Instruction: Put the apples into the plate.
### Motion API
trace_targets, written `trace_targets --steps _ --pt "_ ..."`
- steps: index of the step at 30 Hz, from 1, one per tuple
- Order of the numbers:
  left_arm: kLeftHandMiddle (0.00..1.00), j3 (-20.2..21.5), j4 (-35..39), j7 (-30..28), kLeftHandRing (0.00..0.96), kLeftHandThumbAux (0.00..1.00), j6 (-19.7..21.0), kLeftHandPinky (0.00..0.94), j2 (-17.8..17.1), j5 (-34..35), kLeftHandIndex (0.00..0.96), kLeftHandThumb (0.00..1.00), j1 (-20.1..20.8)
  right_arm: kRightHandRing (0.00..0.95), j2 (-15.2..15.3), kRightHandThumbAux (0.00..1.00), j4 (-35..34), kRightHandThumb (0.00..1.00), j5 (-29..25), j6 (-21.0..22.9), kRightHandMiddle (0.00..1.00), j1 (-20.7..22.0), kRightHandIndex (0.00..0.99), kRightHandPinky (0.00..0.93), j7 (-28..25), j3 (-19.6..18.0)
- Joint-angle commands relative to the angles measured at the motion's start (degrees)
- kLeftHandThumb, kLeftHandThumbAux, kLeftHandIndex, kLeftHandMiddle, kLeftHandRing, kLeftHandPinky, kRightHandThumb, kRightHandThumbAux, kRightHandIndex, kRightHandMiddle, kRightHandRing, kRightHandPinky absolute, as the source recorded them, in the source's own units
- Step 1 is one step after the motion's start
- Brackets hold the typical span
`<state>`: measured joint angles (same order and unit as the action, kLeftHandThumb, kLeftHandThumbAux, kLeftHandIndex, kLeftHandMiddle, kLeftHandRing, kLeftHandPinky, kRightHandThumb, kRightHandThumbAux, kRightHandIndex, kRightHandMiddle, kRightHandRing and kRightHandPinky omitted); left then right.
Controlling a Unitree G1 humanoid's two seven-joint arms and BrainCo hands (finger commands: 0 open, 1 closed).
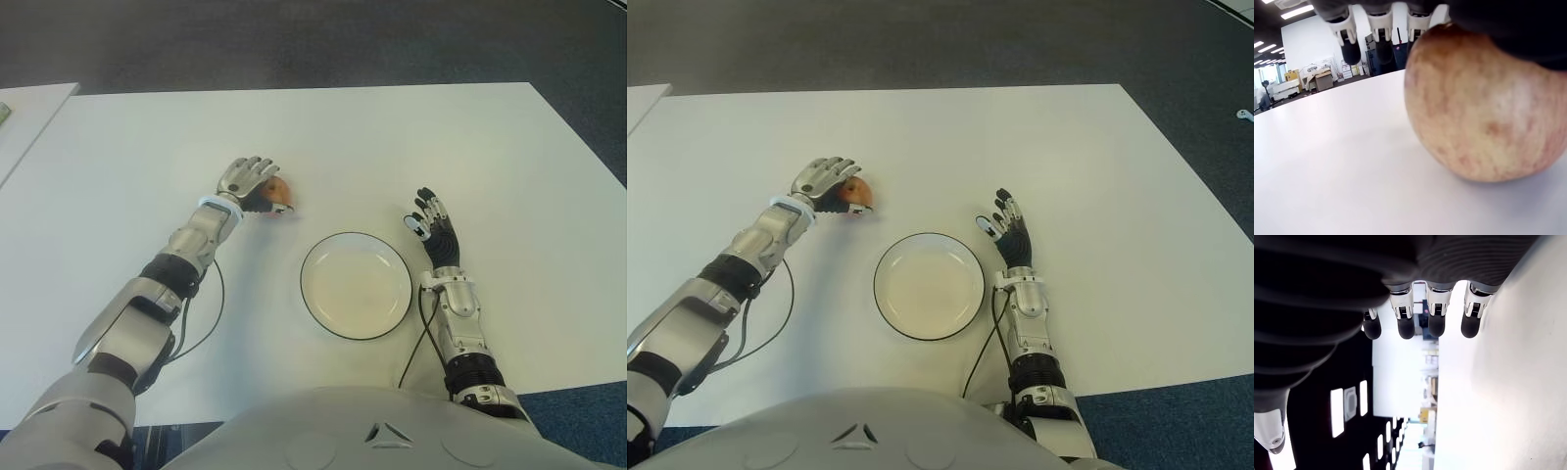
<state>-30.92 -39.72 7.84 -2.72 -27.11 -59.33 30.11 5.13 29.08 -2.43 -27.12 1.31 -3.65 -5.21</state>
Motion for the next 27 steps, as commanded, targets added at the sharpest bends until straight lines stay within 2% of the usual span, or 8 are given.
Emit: trace_targets --steps 1,12,16,19,21,23,24,27 --pt "0.000 -1.7 -2.4 -0.4 0.000 0.174 0.5 0.000 0.8 0.6 0.000 0.316 -1.3 0.000 -0.2 0.533 4.1 0.163 0.3 2.9 0.000 -4.4 0.000 0.000 0.2 -0.3" --pt "0.000 -2.5 -4.3 0.7 0.000 0.202 0.4 0.000 1.9 2.8 0.000 0.314 -1.3 0.000 0.1 0.550 3.1 0.163 -0.5 2.8 0.000 -5.1 0.000 0.000 -0.3 -0.7" --pt "0.020 -2.6 -4.5 1.5 0.018 0.247 -0.6 0.053 2.2 4.0 0.030 0.333 -1.7 0.000 0.1 0.550 2.9 0.165 -0.9 3.0 0.000 -5.2 0.000 0.000 -0.4 -1.1" --pt "0.091 -2.8 -5.2 2.2 0.082 0.271 -1.3 0.133 2.4 4.6 0.106 0.362 -1.8 0.000 0.1 0.547 2.7 0.167 -1.1 3.1 0.000 -5.2 0.000 0.000 -0.5 -1.2" --pt "0.199 -3.0 -5.9 2.8 0.193 0.283 -1.6 0.243 2.5 4.9 0.178 0.397 -1.9 0.000 0.2 0.546 2.7 0.169 -1.1 3.2 0.000 -5.2 0.000 0.000 -0.5 -1.2" --pt "0.257 -3.2 -7.0 3.3 0.256 0.287 -2.1 0.302 2.7 5.2 0.209 0.413 -1.7 0.000 0.2 0.545 2.6 0.170 -1.3 3.3 0.000 -5.2 0.000 0.000 -0.6 -1.2" --pt "0.361 -3.2 -7.4 3.5 0.369 0.295 -2.3 0.415 2.8 5.3 0.252 0.441 -1.5 0.000 0.3 0.544 2.6 0.170 -1.3 3.3 0.000 -5.2 0.000 0.000 -0.6 -1.3" --pt "0.532 -3.5 -9.4 2.5 0.539 0.359 -2.2 0.566 3.4 5.8 0.347 0.538 -0.6 0.000 0.4 0.545 2.5 0.161 -1.4 3.6 0.000 -5.1 0.000 0.000 -0.6 -1.4"
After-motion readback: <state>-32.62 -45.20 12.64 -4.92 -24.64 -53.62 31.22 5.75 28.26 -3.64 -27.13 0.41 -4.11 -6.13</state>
